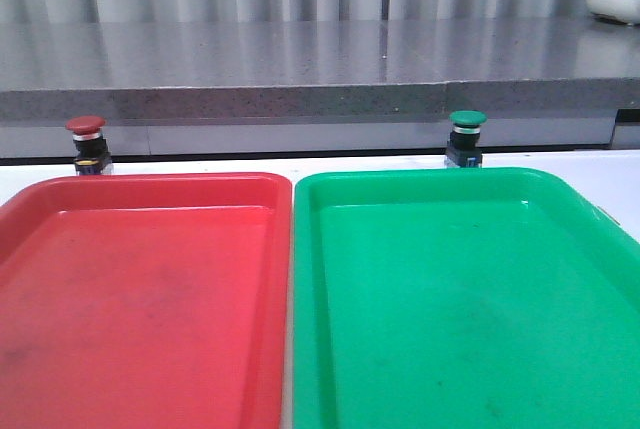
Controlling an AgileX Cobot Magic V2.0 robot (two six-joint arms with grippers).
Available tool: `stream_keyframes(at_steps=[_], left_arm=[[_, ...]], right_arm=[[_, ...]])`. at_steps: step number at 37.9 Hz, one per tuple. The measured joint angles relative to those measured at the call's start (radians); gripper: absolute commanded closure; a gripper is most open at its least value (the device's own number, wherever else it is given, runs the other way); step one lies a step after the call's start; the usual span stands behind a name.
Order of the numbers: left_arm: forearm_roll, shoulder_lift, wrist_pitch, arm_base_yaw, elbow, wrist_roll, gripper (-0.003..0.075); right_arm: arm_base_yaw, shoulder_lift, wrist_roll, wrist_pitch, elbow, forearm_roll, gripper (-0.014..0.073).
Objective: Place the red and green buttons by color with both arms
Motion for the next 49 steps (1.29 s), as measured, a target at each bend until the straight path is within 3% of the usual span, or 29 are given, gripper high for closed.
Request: stream_keyframes(at_steps=[13, 22, 33, 45, 49], left_arm=[[0.080, 0.519, 0.125, -0.156, -0.369, 0.002, 0.0103], [0.088, 0.794, 0.192, -0.160, -0.612, 0.002, 0.0103], [0.088, 1.100, 0.373, -0.153, -0.919, -0.038, 0.0103], [0.086, 1.329, 0.454, -0.125, -1.086, -0.066, 0.0105], [0.081, 1.360, 0.461, -0.125, -1.089, -0.066, 0.0230]], right_arm=[[0.000, 0.000, 0.000, 0.000, 0.000, 0.000, -0.0050], [0.000, 0.000, 0.000, 0.000, 0.000, 0.000, -0.0050], [0.000, 0.000, 0.000, 0.000, 0.000, 0.000, -0.0050], [0.000, 0.000, 0.000, 0.000, 0.000, 0.000, -0.0050], [0.000, 0.000, 0.000, 0.000, 0.000, 0.000, -0.0050]])
